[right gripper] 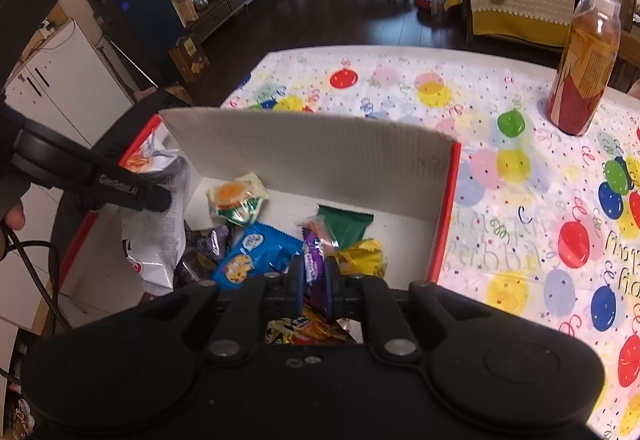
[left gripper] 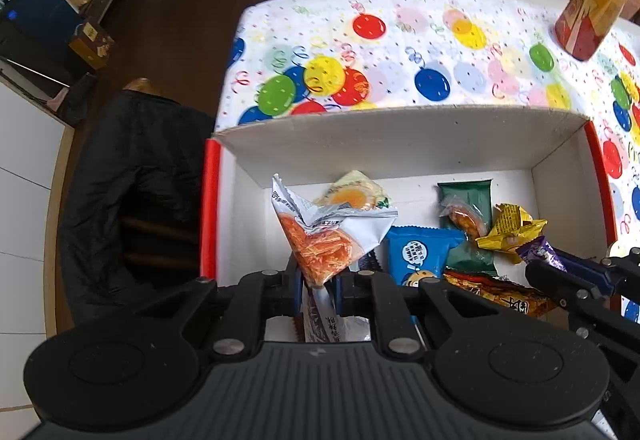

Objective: Organize snacks
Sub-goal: 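Carry the white snack bag and purple candy over the red box and lower them, then open both tools to drop the snacks into the box and withdraw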

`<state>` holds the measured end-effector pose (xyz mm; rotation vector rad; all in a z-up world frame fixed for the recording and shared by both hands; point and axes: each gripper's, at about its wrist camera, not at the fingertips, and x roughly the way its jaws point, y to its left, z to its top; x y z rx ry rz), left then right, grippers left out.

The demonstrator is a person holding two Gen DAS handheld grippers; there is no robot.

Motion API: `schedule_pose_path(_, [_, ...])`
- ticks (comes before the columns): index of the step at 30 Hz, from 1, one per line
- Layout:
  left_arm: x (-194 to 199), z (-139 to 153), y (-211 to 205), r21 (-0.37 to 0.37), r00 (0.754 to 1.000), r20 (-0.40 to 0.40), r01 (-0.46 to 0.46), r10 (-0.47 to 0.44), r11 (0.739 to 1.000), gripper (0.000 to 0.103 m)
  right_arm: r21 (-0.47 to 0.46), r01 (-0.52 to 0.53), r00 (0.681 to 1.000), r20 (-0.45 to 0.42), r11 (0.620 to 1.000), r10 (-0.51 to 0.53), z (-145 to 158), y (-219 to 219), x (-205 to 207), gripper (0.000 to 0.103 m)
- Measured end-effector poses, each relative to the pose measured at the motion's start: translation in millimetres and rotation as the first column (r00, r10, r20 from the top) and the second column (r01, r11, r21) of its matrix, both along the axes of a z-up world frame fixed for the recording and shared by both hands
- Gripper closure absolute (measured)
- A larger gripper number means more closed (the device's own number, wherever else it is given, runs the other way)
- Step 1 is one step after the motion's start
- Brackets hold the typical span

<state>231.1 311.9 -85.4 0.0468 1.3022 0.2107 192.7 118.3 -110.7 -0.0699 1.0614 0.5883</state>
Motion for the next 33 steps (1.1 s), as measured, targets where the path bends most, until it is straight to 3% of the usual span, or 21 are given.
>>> schedule_pose_path(14, [-3.6, -7.5, 2.7, -0.075, 1.000, 0.015, -0.026, 0.027, 0.997, 0.087, -0.010, -0.013, 1.000, -0.018, 1.000, 0.013, -2.3, 1.3, -1.3, 0.080])
schedule_pose_path(18, [-11.4, 0.5, 8.1, -0.099, 0.998, 0.040, -0.043, 0.047, 0.994, 0.074, -0.002, -0.013, 1.000, -0.012, 1.000, 0.013, 4.1, -1.7, -5.6, 0.078])
schedule_pose_path(23, [-26.3, 15.1, 10.7, -0.125, 0.995, 0.082, -0.054, 0.064, 0.991, 0.071, 0.024, -0.015, 1.000, 0.004, 1.000, 0.015, 17.4, -6.1, -13.8, 0.069])
schedule_pose_path(25, [-34.3, 21.8, 10.0, -0.133, 0.992, 0.106, -0.049, 0.064, 0.990, 0.055, 0.039, -0.019, 1.000, 0.013, 0.999, 0.018, 24.3, -8.7, -18.3, 0.064])
schedule_pose_path(27, [-43.3, 29.1, 9.2, -0.140, 0.988, 0.138, -0.047, 0.067, 0.989, 0.047, 0.054, -0.019, 0.999, 0.027, 0.998, 0.018, 31.8, -11.8, -23.6, 0.056])
schedule_pose_path(30, [-56.4, 38.8, 6.7, -0.150, 0.983, 0.170, -0.040, 0.066, 0.988, 0.047, 0.067, -0.016, 0.999, 0.051, 0.998, 0.013, 42.7, -16.5, -31.5, 0.051])
schedule_pose_path(33, [-70.8, 47.7, 4.3, -0.152, 0.977, 0.203, -0.036, 0.067, 0.988, 0.046, 0.080, -0.017, 0.997, 0.074, 0.997, 0.011, 53.1, -21.3, -40.8, 0.038])
